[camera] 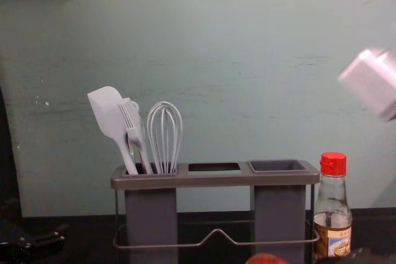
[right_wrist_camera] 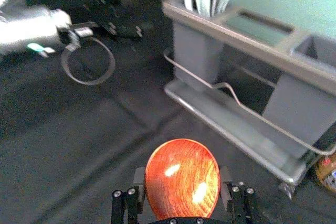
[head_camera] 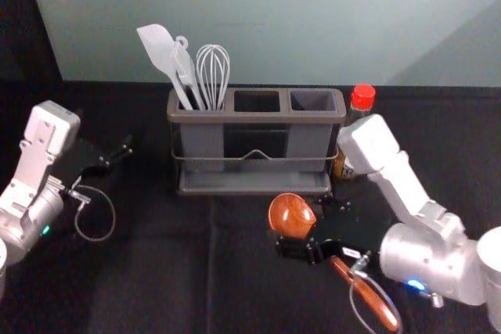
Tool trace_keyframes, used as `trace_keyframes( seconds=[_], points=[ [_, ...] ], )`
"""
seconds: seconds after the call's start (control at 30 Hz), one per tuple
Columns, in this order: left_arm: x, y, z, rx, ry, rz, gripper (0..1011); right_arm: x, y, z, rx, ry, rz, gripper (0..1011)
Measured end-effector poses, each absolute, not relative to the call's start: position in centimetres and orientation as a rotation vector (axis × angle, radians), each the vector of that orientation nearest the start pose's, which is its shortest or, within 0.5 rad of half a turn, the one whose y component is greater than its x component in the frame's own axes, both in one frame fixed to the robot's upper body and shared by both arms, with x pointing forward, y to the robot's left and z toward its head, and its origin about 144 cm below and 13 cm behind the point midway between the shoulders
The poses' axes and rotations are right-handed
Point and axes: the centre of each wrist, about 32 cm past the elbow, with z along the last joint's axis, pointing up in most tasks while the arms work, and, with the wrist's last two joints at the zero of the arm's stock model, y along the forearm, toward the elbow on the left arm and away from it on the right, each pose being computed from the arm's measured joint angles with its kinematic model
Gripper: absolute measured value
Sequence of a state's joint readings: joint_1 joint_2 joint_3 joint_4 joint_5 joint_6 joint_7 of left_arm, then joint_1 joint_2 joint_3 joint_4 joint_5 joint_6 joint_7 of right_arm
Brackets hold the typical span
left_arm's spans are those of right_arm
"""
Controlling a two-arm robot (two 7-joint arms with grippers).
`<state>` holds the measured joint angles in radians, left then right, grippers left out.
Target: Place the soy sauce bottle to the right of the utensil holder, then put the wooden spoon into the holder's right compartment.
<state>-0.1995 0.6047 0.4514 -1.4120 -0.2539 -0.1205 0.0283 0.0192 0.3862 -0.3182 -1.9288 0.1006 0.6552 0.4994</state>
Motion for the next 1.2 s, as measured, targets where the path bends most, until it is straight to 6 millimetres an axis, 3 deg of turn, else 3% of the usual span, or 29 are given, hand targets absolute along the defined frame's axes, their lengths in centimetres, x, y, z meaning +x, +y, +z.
trace_keyframes(
  seconds=[0.23, 0.43, 0.8, 1.2],
  points=[
    [48.9, 31.0, 114.0, 0.304, -0.285, 1.248, 1005, 42.3, -23.7, 123.5, -0.310, 0.077, -0.663, 836],
    [48.9, 31.0, 114.0, 0.304, -0.285, 1.248, 1005, 41.7, -24.8, 122.8, -0.129, -0.030, -0.636, 836],
    [48.9, 31.0, 114.0, 0.304, -0.285, 1.248, 1005, 41.3, -24.9, 121.1, 0.157, -0.185, -0.674, 836],
    [48.9, 31.0, 114.0, 0.304, -0.285, 1.248, 1005, 40.4, -24.4, 120.0, 0.388, -0.339, -0.883, 836]
  ],
)
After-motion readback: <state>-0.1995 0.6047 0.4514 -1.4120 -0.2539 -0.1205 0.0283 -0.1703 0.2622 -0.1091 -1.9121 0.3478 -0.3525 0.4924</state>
